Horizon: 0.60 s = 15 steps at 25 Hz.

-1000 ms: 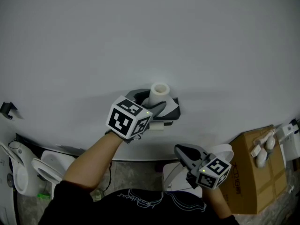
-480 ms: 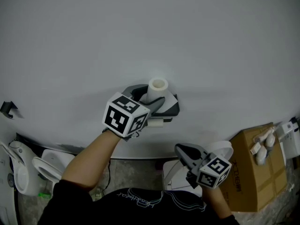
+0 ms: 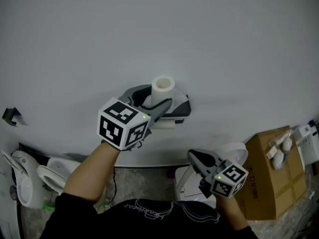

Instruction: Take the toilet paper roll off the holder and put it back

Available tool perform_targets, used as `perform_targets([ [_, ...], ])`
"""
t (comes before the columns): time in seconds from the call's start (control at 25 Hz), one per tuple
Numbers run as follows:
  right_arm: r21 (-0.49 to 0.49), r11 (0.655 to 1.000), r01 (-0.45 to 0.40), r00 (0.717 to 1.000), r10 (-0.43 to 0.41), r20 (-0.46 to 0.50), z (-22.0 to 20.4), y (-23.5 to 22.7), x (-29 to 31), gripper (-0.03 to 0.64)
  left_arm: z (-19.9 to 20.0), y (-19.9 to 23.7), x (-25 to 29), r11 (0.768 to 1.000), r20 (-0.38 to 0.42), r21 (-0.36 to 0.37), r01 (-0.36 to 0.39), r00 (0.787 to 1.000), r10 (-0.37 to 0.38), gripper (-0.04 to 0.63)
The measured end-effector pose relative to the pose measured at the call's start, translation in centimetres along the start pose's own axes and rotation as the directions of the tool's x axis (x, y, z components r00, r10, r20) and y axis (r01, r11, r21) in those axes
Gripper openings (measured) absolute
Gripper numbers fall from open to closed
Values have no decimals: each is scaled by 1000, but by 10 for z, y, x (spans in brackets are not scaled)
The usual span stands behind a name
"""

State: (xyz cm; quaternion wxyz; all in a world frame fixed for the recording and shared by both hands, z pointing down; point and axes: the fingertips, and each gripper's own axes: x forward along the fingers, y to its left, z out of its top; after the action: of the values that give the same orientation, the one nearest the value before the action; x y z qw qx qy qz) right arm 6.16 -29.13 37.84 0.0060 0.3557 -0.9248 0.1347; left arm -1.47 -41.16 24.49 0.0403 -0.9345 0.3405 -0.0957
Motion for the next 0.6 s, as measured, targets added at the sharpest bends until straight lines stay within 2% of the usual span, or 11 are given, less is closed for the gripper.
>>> perform_targets([
  [0.24,-1,1000,4,1000,-4,2,0,22,-9,3,15,-20,-45,1000,55,-8,11,998,-10,251],
  [0.6,-1,1000,-15,1000,15,14,-7,66,-16,3,-1,-52,-106,999,72,-51,17,997,-14,252],
])
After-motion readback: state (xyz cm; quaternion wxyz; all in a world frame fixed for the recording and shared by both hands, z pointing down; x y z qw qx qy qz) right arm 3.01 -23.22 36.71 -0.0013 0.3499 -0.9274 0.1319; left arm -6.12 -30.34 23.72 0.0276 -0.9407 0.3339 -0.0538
